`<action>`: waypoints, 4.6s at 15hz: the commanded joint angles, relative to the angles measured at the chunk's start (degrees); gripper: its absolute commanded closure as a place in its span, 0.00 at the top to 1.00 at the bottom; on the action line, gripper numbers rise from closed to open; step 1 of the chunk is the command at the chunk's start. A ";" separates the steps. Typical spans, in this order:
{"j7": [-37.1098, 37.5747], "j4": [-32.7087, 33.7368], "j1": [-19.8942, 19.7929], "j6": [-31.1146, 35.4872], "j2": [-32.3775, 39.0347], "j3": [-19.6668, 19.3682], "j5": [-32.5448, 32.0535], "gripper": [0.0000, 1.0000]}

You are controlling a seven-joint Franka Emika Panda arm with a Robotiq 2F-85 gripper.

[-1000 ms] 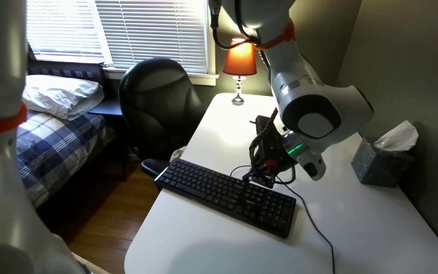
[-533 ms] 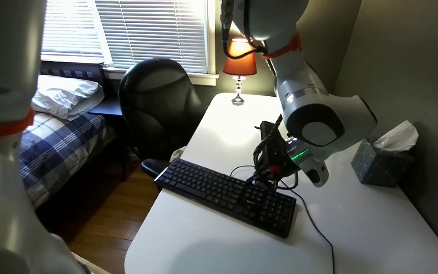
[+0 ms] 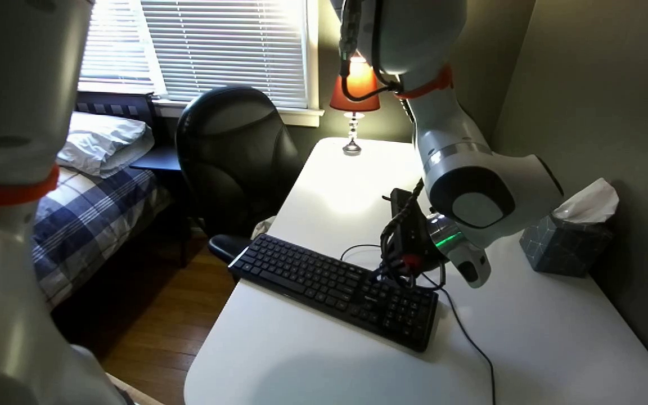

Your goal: Press a key on the computer keyboard

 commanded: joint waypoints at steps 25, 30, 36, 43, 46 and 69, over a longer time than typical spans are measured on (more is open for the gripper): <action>-0.51 4.56 -2.58 -3.62 5.55 2.04 1.54 0.00; -0.47 4.89 -2.67 -3.67 5.94 2.11 1.56 0.00; -0.58 5.69 -2.89 -3.73 6.57 2.18 1.88 0.00; -0.17 6.41 -2.85 -4.05 7.58 2.20 2.12 0.00; -0.08 6.69 -2.90 -4.19 7.97 2.17 2.13 0.00; -0.10 7.06 -3.06 -5.28 8.03 2.01 2.14 0.00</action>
